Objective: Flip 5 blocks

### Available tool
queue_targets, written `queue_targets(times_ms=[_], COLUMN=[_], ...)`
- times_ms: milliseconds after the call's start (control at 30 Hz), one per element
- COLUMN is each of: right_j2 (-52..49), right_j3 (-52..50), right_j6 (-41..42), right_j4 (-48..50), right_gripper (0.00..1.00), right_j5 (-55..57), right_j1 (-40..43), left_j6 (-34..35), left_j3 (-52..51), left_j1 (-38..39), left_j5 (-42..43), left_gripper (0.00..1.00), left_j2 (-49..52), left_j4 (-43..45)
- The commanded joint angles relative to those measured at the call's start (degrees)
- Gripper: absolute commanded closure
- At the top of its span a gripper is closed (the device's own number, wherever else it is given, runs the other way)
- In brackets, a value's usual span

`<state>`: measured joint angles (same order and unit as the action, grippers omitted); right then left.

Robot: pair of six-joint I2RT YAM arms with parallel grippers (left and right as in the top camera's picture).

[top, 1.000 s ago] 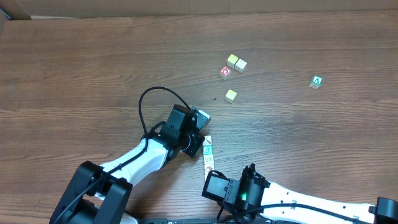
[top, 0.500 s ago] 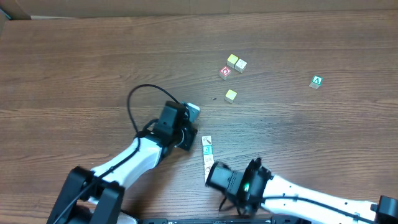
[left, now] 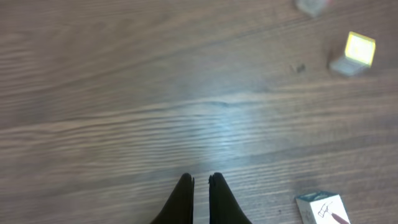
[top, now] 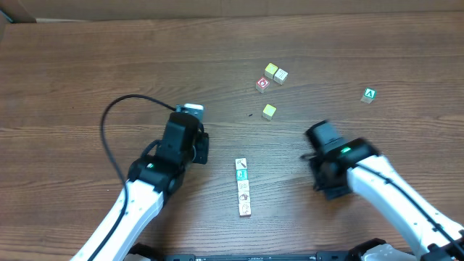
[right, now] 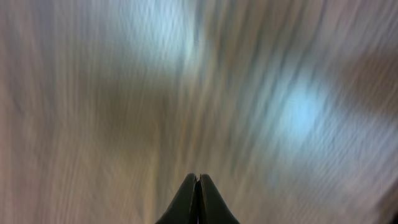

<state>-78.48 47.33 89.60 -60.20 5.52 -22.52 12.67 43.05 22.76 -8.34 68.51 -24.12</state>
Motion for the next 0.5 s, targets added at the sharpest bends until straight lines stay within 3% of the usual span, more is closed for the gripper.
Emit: queue_targets(times_ms=[0, 167, 467], right_j2=[0.85, 0.85, 0.85], right_j3=[4.87, 12.44, 34.51], right_j6=[-16.52, -25.09, -25.83], right_j4=[-2.21, -10.14, -28.46], right_gripper=[0.96, 0.96, 0.96], right_j5=[3.43, 7.48, 16.94], right_j1=[10.84, 18.97, 20.20], left_j6=[7.76, 9.66, 9.66], left_j3=[3.87, 8.28, 23.21], left_j1=[-0.24, -0.24, -0.24], left_j5=[-6.03, -6.05, -7.34], left_gripper=[0.96, 0.96, 0.96], left_j2=[-6.27, -13.55, -23.34], left_j4=[-4.02, -12.63, -33.27])
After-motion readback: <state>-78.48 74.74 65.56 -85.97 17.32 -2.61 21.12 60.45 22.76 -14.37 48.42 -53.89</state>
